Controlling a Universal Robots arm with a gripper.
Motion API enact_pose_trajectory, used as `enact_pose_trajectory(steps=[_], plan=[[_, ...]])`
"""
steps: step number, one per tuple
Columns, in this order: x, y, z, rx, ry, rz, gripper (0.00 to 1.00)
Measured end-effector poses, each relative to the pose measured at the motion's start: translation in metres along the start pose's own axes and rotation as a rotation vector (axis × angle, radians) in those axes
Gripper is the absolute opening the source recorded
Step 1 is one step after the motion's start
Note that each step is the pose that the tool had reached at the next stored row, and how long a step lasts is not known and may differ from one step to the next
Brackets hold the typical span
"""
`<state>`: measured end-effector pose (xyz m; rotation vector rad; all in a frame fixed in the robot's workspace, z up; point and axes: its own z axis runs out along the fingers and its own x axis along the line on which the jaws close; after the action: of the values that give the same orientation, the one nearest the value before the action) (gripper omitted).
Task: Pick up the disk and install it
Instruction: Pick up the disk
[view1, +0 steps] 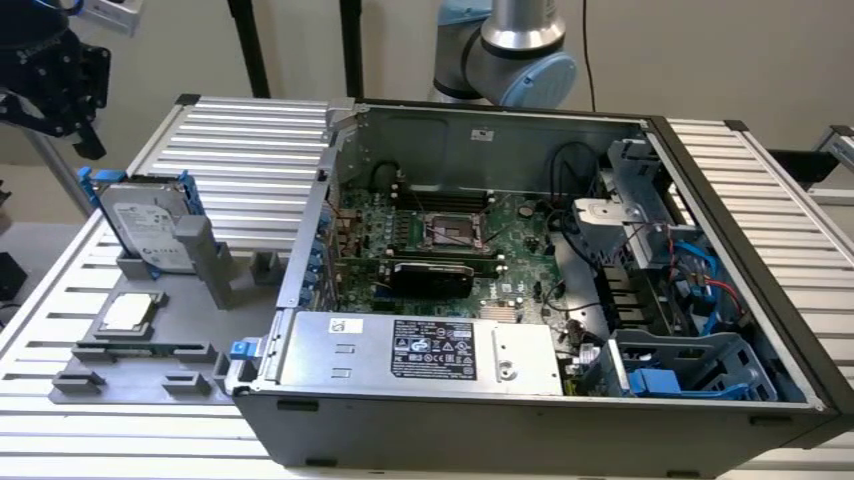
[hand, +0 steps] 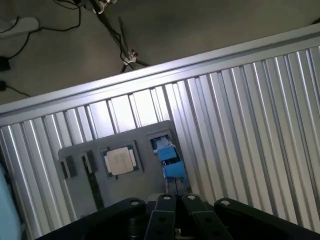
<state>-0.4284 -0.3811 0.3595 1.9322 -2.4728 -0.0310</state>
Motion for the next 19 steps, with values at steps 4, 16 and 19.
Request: enact_pose_trajectory(steps=[4,16,19], plan=[[-0.0003,-0.0014,0.0001,0.0001,0.0007,-0.048,0.00],[-0.0020,-0.0086,0.0072,-0.0014,0.0030,-0.174,1.00],[-0.0020,-0.0086,0.0091,-0.0014,0.0030,-0.178,1.00]])
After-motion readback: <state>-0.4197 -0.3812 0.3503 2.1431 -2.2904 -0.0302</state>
